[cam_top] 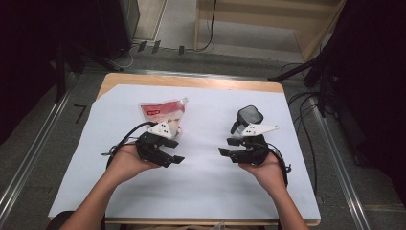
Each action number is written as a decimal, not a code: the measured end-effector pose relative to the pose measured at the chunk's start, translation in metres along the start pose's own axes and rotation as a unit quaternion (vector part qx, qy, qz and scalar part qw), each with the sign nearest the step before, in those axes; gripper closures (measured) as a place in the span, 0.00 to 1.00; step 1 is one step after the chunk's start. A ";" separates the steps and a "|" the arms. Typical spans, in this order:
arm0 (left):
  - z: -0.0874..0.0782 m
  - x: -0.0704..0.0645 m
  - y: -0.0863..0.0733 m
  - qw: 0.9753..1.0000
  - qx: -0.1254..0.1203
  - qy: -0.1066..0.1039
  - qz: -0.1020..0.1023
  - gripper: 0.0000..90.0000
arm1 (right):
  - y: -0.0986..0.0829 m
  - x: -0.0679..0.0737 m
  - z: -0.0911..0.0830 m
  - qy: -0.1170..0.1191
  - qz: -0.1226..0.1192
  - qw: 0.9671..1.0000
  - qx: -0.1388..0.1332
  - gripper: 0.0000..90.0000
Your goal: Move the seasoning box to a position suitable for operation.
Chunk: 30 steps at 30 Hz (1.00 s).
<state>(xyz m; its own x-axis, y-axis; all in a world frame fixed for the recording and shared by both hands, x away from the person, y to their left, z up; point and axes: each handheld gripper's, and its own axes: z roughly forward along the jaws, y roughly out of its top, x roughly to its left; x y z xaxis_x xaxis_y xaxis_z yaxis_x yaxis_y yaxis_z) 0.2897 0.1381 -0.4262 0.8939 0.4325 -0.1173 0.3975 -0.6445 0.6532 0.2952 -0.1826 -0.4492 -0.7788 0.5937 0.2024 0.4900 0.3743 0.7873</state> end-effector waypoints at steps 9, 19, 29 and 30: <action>0.001 0.000 0.003 1.000 -0.003 0.001 0.006 0.45 | -0.008 -0.006 -0.001 -0.027 -0.012 1.000 -0.012 0.50; -0.002 0.004 0.002 1.000 -0.011 -0.010 -0.006 0.44 | -0.010 -0.025 -0.018 -0.047 0.031 0.998 -0.039 0.41; -0.005 0.007 0.002 1.000 -0.015 0.000 -0.013 0.44 | -0.015 -0.051 -0.032 -0.089 0.073 0.992 -0.043 0.33; -0.005 0.007 0.002 1.000 -0.018 -0.003 -0.012 0.44 | -0.016 -0.054 -0.033 -0.093 0.078 0.992 -0.044 0.31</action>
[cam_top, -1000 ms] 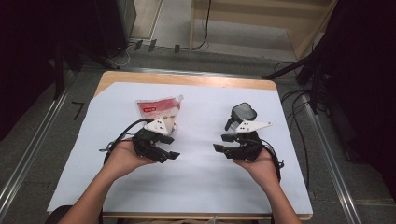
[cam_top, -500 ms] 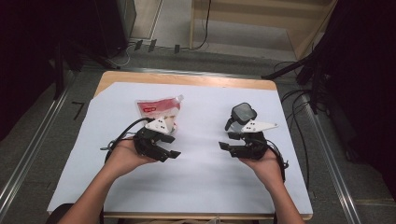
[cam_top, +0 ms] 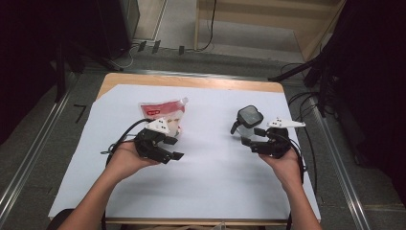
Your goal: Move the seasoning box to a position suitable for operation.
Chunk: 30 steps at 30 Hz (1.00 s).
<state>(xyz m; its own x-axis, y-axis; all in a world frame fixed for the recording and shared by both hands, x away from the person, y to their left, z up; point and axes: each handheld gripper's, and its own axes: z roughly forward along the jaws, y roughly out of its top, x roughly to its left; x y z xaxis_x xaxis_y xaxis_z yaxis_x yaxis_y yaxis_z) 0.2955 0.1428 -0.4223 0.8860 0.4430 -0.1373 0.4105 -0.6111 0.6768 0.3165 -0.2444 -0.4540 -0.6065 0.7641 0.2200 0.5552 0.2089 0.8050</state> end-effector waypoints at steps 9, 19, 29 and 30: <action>0.001 -0.003 0.002 1.000 -0.001 -0.002 0.008 0.45 | 0.001 -0.020 0.013 -0.056 0.017 0.998 -0.009 0.15; 0.003 0.001 -0.001 1.000 0.003 0.007 0.004 0.45 | -0.002 -0.041 0.039 -0.074 0.032 0.997 0.019 0.02; 0.004 0.000 0.000 1.000 -0.009 -0.010 -0.005 0.46 | 0.002 -0.047 0.066 -0.078 0.015 0.996 0.032 0.02; 0.005 0.000 0.000 1.000 -0.013 -0.011 -0.005 0.46 | 0.002 -0.047 0.068 -0.082 0.010 0.996 0.033 0.02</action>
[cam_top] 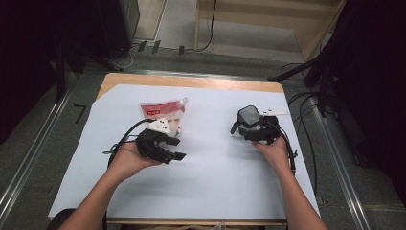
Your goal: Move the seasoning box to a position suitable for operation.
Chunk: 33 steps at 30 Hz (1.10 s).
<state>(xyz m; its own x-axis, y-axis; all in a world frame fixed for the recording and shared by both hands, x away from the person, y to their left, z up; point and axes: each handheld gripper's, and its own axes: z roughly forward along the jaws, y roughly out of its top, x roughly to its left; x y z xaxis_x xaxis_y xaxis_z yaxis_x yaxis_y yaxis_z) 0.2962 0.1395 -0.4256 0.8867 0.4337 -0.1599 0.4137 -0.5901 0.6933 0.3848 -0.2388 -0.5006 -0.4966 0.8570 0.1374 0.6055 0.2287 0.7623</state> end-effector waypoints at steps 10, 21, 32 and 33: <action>0.001 -0.002 0.000 1.000 -0.004 -0.007 -0.005 0.46 | -0.002 -0.007 0.019 -0.006 0.016 1.000 -0.026 0.02; 0.004 -0.001 -0.001 1.000 -0.004 -0.014 -0.013 0.47 | -0.002 0.001 0.028 -0.019 0.000 0.997 -0.072 0.11; 0.005 -0.001 -0.002 1.000 -0.002 -0.012 -0.013 0.47 | -0.003 0.001 0.027 -0.029 -0.006 0.997 -0.074 0.17; 0.004 -0.001 -0.002 1.000 -0.001 -0.012 -0.012 0.47 | -0.003 0.001 0.027 -0.029 -0.006 0.997 -0.074 0.17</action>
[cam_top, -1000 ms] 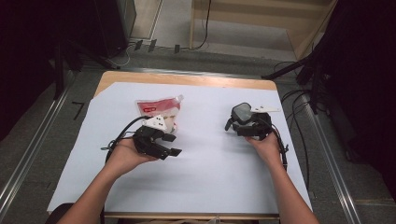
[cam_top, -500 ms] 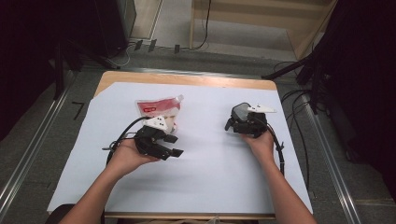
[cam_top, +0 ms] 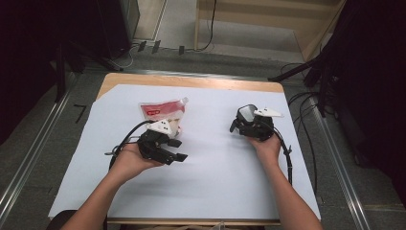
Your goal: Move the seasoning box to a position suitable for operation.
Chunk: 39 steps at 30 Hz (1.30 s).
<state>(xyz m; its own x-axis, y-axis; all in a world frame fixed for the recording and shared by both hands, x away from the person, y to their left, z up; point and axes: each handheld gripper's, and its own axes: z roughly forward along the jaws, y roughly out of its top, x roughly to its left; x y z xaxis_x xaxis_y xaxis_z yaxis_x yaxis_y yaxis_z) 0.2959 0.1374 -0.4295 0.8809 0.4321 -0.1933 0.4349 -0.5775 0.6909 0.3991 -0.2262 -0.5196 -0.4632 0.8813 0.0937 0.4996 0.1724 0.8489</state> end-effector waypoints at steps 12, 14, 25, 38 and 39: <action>-0.002 0.000 0.001 1.000 -0.005 0.000 -0.006 0.47 | 0.014 0.009 -0.020 0.011 0.008 1.000 -0.025 0.17; -0.001 0.000 0.002 1.000 -0.005 -0.002 -0.007 0.46 | 0.016 0.015 -0.025 0.020 0.002 0.999 -0.027 0.17; 0.001 0.002 0.004 1.000 0.004 -0.002 -0.016 0.46 | 0.019 0.041 -0.034 0.061 -0.022 0.998 -0.017 0.17; 0.000 0.003 0.004 1.000 -0.004 0.004 -0.013 0.45 | 0.011 0.069 -0.042 0.106 -0.051 0.993 -0.001 0.17; 0.000 0.003 0.004 1.000 -0.005 0.004 -0.012 0.45 | 0.010 0.071 -0.042 0.110 -0.055 0.992 0.000 0.17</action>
<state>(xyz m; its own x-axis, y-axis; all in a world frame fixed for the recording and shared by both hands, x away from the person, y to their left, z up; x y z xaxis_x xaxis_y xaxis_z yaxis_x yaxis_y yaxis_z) 0.3003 0.1360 -0.4274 0.8682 0.4523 -0.2041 0.4544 -0.5594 0.6932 0.3407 -0.1802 -0.4829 -0.6634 0.7398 0.1121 0.4374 0.2618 0.8603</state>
